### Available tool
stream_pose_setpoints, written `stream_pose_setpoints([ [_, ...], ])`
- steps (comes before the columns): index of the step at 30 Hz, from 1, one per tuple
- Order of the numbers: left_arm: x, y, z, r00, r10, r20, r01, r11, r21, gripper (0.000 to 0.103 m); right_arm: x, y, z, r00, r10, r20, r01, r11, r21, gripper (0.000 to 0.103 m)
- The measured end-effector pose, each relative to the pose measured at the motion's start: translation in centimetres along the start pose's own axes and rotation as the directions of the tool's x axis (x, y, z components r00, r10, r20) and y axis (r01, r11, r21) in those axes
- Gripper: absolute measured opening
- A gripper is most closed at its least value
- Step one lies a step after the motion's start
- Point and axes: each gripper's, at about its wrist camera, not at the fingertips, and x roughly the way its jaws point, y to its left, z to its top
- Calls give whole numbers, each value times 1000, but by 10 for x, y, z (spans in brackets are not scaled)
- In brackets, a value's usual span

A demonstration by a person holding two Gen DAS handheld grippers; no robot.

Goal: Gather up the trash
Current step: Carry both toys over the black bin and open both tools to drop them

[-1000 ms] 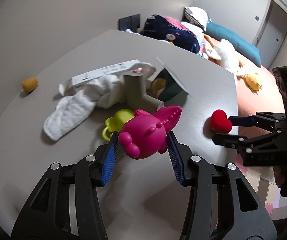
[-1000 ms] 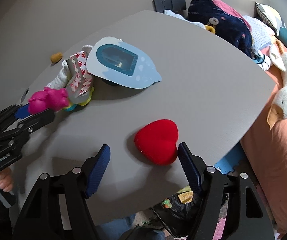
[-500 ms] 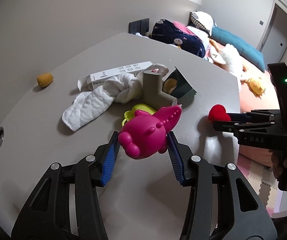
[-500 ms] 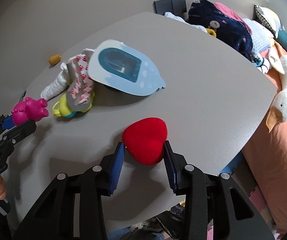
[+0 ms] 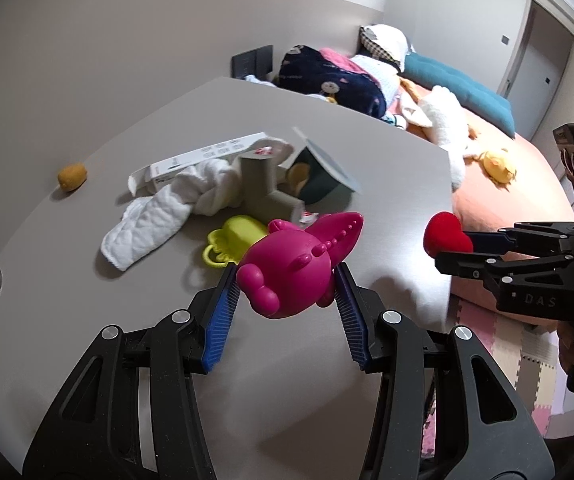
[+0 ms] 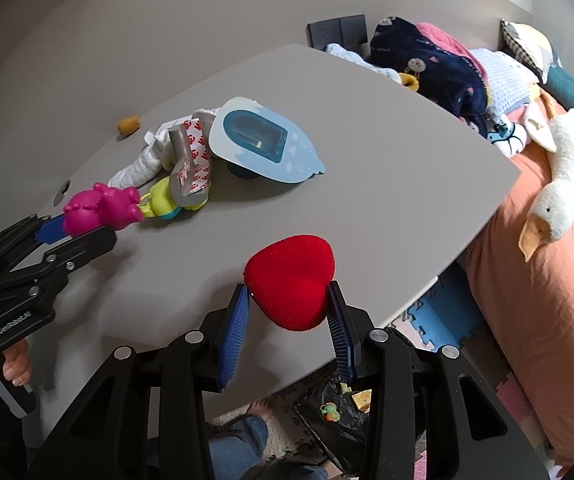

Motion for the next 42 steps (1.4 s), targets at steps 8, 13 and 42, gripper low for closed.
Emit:
stream_pose_setpoints([
  [8, -4, -21, 0, 1000, -28, 2, 28, 999, 45, 48, -22, -5, -15, 1000, -7, 23, 6, 1000, 21, 41],
  [13, -5, -34, 1, 999, -49, 2, 49, 996, 74, 48, -36, -9, -24, 999, -15, 39, 13, 999, 39, 41],
  [42, 1, -132, 10, 977, -210, -22, 208, 938, 278, 48, -104, -65, -86, 985, -139, 99, 116, 971, 210, 41],
])
